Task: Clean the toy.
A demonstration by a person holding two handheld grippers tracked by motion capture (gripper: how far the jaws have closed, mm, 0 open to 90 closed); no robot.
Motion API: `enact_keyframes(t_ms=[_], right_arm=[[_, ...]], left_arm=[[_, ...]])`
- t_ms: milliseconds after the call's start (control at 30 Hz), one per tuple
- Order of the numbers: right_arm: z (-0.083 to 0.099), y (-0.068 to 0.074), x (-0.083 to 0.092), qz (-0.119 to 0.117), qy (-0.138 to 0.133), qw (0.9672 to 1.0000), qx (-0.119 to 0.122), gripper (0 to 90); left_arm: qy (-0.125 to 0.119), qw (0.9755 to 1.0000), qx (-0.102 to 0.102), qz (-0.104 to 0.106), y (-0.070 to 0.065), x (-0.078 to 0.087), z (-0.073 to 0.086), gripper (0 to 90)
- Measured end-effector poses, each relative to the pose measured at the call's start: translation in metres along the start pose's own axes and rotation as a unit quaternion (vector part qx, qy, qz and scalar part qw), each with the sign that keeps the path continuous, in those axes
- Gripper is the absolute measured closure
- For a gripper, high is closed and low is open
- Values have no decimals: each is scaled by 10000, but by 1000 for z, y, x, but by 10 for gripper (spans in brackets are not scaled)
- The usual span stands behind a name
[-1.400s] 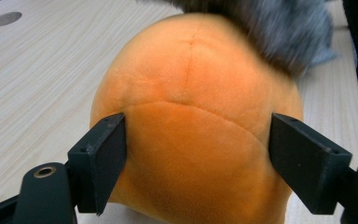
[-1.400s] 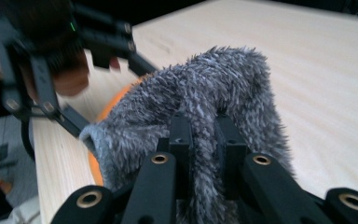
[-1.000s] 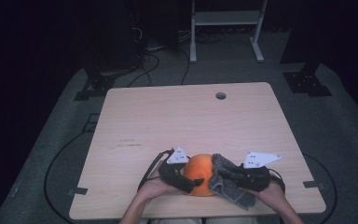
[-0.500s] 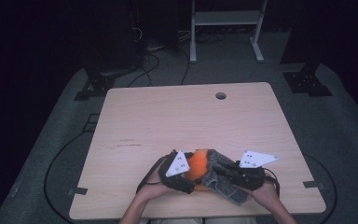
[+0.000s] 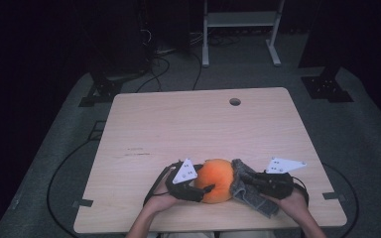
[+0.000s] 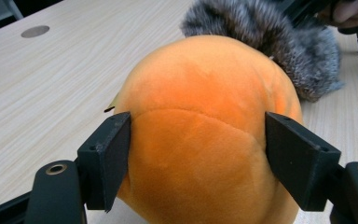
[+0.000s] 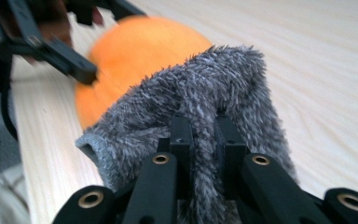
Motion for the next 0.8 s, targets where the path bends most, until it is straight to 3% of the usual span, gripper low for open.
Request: enact_keyframes(t_ms=[100,200,300,400,533,633,733,800], right_arm=[[-15,9,-2,-215,-377,9991,5,797],[-19,15,-11,-272,-409,9988,60,797],[-13,11,-13,-308,-425,9985,-145,797],[-3,0,-13,-146,-289,9989,-348,796],[9,-15,-12,205,90,9982,-556,796],[0,-13,-8,89,-171,9984,-536,796],[-19,-1,-8,-209,-574,9974,-373,795],[-24,4,-13,-294,-548,9976,-294,794]], left_arm=[[-8,10000,-52,17,-2,-2,0,256],[91,9999,-134,11,-2,1,3,258],[49,9999,-97,33,-1,2,5,257],[61,10000,-43,41,0,3,5,256],[90,9999,-46,18,0,3,5,252],[82,9999,-86,14,-1,3,5,252],[96,9996,-257,17,-5,2,3,256],[129,9994,-316,33,-7,2,3,263]])
Point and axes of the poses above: each handheld gripper's, and its own axes: x roughly backward along the jaws, z roughly out of its underside, y roughly to its left, the point moved 6 cm from there along -x, roughly forward along the jaws, and after that the axes turned 2 degrees about y, right-handed, at the moved point
